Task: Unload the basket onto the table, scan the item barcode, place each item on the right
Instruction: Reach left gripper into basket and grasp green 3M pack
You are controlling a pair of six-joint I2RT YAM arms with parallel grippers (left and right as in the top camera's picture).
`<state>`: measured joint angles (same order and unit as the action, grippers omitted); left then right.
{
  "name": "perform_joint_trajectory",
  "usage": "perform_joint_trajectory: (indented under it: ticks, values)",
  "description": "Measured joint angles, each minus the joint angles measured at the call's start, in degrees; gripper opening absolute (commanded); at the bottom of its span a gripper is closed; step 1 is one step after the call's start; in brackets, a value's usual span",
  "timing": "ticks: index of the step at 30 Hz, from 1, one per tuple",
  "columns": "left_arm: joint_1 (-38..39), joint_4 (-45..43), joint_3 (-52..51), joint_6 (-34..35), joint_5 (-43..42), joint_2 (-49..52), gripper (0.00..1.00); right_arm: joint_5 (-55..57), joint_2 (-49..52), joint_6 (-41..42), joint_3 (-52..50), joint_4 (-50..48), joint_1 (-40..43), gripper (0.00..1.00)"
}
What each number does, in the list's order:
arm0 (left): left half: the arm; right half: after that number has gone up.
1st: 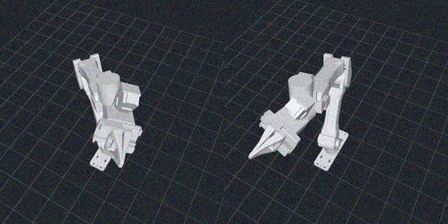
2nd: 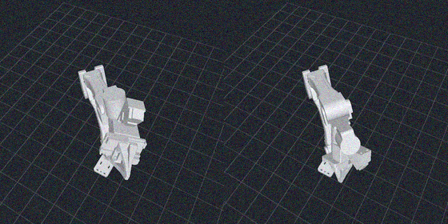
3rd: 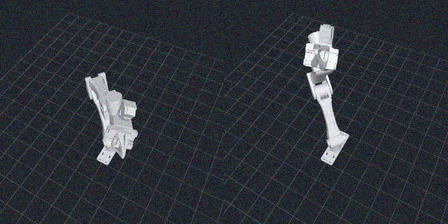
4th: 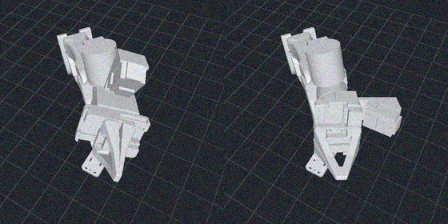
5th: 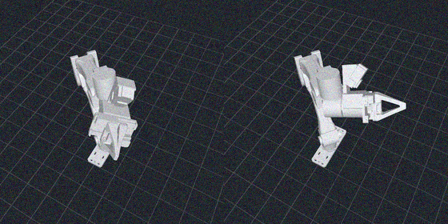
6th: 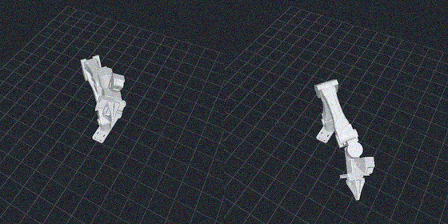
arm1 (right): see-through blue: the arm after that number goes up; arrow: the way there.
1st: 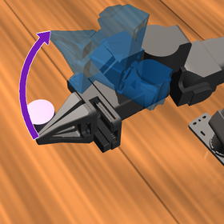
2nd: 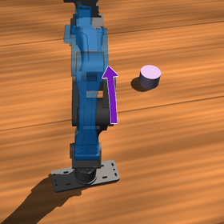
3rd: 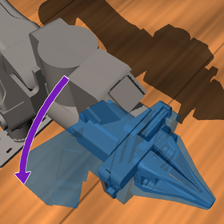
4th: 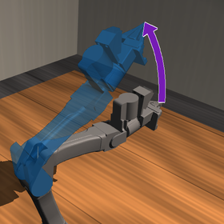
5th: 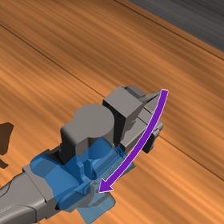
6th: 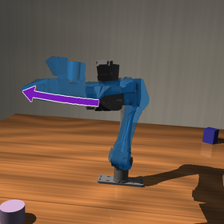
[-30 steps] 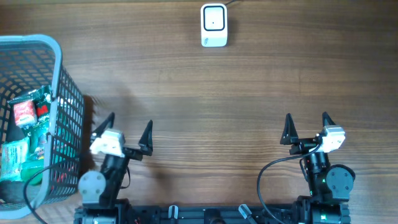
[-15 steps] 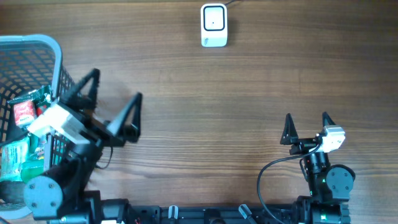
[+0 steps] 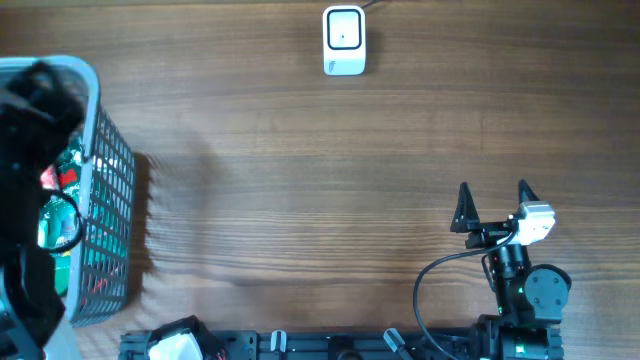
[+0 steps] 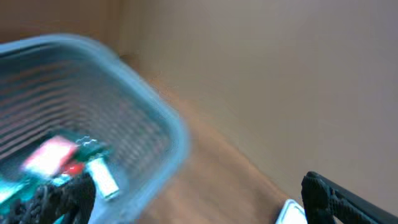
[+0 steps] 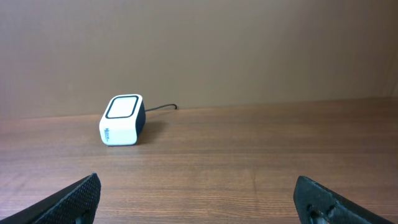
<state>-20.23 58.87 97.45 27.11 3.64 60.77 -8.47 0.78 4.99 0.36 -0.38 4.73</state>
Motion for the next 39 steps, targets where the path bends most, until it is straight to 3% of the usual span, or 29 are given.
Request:
perform_joint_trajectory:
  ticks: [2, 5, 10, 14, 18, 24, 32, 39]
  values:
    - [-4.3, 5.4, 0.0, 8.6, 5.6, 0.5, 1.00, 0.0, 0.0, 0.0, 0.0, 0.0, 0.0, 1.00]
    - [-10.8, 12.0, 0.2, 16.8, 7.6, 1.8, 1.00, 0.0, 0.0, 0.0, 0.0, 0.0, 0.0, 1.00]
    - [-24.5, 20.0, 0.3, 22.6, 0.0, 9.5, 1.00, 0.0, 0.0, 0.0, 0.0, 0.0, 0.0, 1.00]
    - [-33.9, 22.1, -0.3, 18.6, -11.6, 18.1, 1.00, 0.0, 0.0, 0.0, 0.0, 0.0, 0.0, 1.00]
    - [-36.8, 19.1, -6.5, 13.6, -15.3, 18.1, 1.00, 0.0, 0.0, 0.0, 0.0, 0.0, 0.0, 1.00]
    - [-37.5, 14.3, -20.4, 10.4, -16.2, 15.3, 1.00, 0.0, 0.0, 0.0, 0.0, 0.0, 0.0, 1.00]
    - [-37.5, 8.4, -30.4, 10.0, -16.2, 15.2, 1.00, 0.0, 0.0, 0.0, 0.0, 0.0, 0.0, 1.00]
    - [-37.5, -3.4, -43.0, 10.0, -16.4, 15.2, 1.00, 0.0, 0.0, 0.0, 0.0, 0.0, 0.0, 1.00]
